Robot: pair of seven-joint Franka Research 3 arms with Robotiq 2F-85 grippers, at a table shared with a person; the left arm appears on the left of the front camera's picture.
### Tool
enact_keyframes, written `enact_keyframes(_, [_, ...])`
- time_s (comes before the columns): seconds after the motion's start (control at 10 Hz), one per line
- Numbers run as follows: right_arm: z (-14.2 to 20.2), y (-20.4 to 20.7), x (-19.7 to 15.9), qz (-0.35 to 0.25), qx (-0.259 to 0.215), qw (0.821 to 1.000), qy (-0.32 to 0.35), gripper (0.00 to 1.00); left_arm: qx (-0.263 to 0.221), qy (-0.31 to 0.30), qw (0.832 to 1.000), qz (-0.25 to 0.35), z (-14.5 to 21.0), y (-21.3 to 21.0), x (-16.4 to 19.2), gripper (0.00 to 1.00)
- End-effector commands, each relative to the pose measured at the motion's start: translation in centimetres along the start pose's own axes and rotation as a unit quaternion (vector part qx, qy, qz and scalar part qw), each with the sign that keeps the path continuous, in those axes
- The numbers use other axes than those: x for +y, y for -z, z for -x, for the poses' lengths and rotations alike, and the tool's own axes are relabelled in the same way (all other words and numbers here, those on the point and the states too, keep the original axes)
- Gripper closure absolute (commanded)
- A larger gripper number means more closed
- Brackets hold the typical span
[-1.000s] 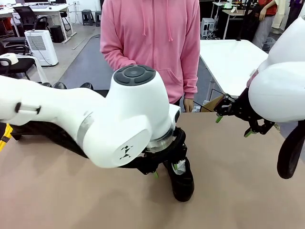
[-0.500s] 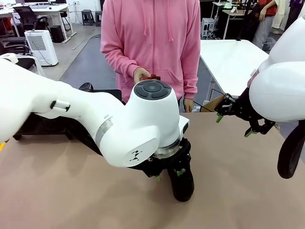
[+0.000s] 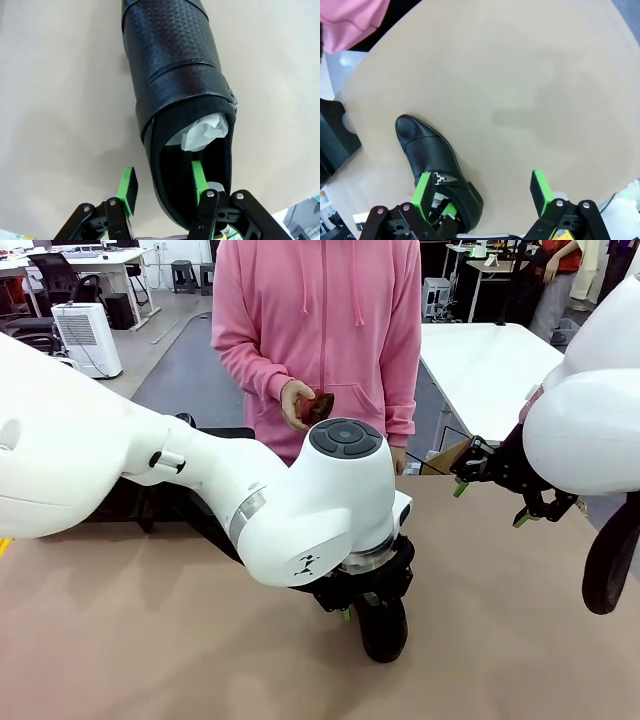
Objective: Organize the shoes by placing them on the stand.
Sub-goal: Place the Shoe from the middle of the table onto the Shoes Stand.
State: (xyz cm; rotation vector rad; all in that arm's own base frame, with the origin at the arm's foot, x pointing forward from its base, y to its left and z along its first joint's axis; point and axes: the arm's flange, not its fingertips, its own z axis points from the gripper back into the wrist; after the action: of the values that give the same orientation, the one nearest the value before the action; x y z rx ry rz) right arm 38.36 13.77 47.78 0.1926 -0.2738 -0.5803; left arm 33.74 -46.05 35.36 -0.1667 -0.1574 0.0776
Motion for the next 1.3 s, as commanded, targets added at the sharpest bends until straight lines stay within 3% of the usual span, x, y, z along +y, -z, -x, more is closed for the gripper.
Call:
enact_keyframes(0.0, [-0.2, -0.1, -0.1, -0.006, 0.002, 1.0, -0.007, 0.0, -0.014, -0.009, 1.0, -0.016, -0.1, 0.4, -0.9, 0.55])
enact_keyframes(0.2, [-0.2, -0.1, -0.1, -0.006, 0.002, 1.0, -0.007, 0.0, -0.008, -0.009, 1.0, -0.025, -0.2, 0.7, -0.8, 0.92])
enact_keyframes(0.3, [-0.2, -0.1, -0.1, -0.006, 0.002, 1.0, -0.007, 0.0, -0.006, -0.01, 1.0, -0.029, -0.3, 0.8, -0.7, 1.0])
enact_keyframes(0.9, [-0.2, -0.1, -0.1, -0.006, 0.002, 1.0, -0.007, 0.0, 0.01, -0.002, 0.999, -0.045, -0.4, 1.7, -0.4, 1.0])
enact_keyframes(1.2, [-0.2, -0.1, -0.1, -0.006, 0.002, 1.0, -0.007, 0.0, 0.001, 0.036, 0.999, -0.01, 0.1, -4.1, 1.8, 1.0])
